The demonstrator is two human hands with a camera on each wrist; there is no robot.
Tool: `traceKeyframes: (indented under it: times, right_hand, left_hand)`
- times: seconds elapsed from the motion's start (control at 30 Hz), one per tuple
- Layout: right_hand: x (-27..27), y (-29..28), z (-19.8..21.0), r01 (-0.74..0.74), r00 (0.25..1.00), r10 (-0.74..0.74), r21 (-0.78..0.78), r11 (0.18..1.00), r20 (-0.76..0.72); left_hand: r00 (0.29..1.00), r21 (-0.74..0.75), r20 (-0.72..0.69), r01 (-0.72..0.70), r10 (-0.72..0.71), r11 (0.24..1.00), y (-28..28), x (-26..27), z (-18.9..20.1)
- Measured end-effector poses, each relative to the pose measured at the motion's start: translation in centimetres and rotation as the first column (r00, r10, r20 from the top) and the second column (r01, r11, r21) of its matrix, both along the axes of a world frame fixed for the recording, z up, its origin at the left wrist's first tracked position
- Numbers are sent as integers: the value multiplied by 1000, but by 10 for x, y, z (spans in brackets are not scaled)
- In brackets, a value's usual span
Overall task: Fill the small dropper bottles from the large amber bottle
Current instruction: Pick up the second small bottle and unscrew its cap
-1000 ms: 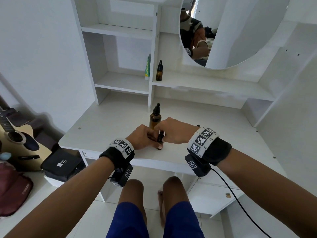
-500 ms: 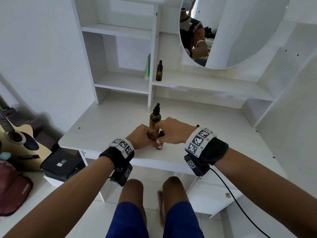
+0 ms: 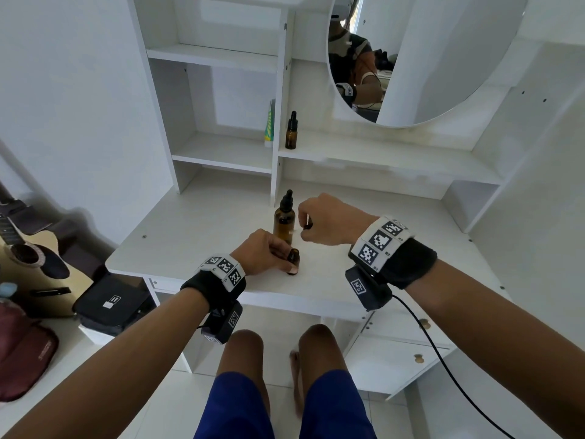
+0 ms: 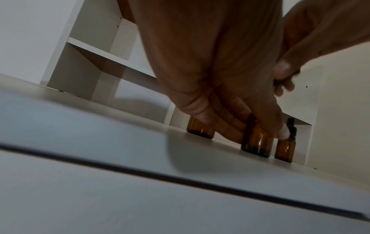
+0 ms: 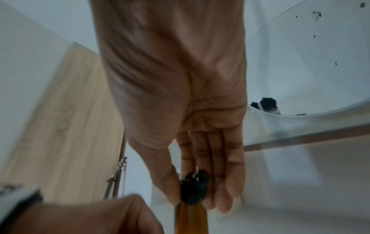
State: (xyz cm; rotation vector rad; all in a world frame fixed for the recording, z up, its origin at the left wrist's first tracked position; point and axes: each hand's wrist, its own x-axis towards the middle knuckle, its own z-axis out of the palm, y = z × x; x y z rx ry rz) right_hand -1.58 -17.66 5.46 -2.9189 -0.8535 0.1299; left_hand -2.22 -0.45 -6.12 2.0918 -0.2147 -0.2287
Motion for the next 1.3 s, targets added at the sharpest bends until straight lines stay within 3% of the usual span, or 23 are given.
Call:
traceKeyframes:
  times: [0.17,0.37,0.77,0.9,1.03,1.17,1.3]
  right_hand:
    - [3,-6,-35,114,993,-113,-43,993,14]
    - [5,-4,-62,129,991,-131,-101,987,-17]
    - [17,-7,-58,166,984,-172,-97,981,-56]
    - [27,-7,-44,228,970,-215,126,965,-115]
    - [31,6,-33,214,977,-177,478,852,-121]
    - [41,23,-34,218,975,-158,525,822,-156]
    - [48,34,-41,176,983,-178,547,819,-51]
  left_hand:
    - [1000,-3,9,-3,3,1000,0,-1,-1]
    - [999,4,37,9,-9,1000,-2,-5,-2]
    - [997,-1,77,26,-26,1000,-5,-8,-2]
    - [993,-14,115,-12,14,1000,-6,-8,-5]
    - [990,-27,137,-41,44,999,-5,-7,-10]
    - [988,-37,145,-54,59,998,-4,-6,-13]
    - [989,-34,139,-56,60,998,-4,-5,-12]
